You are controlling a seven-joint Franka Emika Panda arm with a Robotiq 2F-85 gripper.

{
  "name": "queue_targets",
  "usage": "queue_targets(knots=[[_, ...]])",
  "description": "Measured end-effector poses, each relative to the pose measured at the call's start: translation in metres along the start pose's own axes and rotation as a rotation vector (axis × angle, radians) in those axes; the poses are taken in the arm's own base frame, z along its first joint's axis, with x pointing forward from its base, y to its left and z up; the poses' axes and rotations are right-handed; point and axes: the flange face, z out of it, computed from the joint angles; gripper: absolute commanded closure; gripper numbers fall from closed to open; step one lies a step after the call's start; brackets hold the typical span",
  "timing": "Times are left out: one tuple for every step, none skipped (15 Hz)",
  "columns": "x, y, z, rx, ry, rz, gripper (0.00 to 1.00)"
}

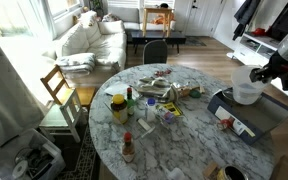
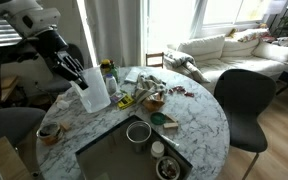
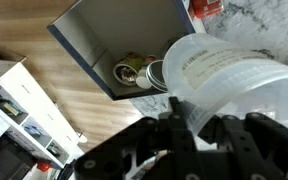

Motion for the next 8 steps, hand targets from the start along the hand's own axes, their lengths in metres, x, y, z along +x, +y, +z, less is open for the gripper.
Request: queue_targets(knots=[[0.002,0.007,0.006,-0.002,-0.026,0.020,0.98],[0.005,0.017,0.015,-0.002,-0.061,0.042,0.98],[0.007,0.027,0.024,0.001,-0.100,0.065,0.98],[0.009,0.038,0.035,-0.003,-0.137,0.088,0.98],[0.009,0.050,0.045,-0.009,-0.170,0.113,0.98],[0.009,0.060,0.055,-0.012,-0.201,0.138,0.98],[0.010,0.069,0.065,-0.011,-0.223,0.166,0.98],[0.010,0.075,0.074,-0.007,-0.238,0.196,0.98]])
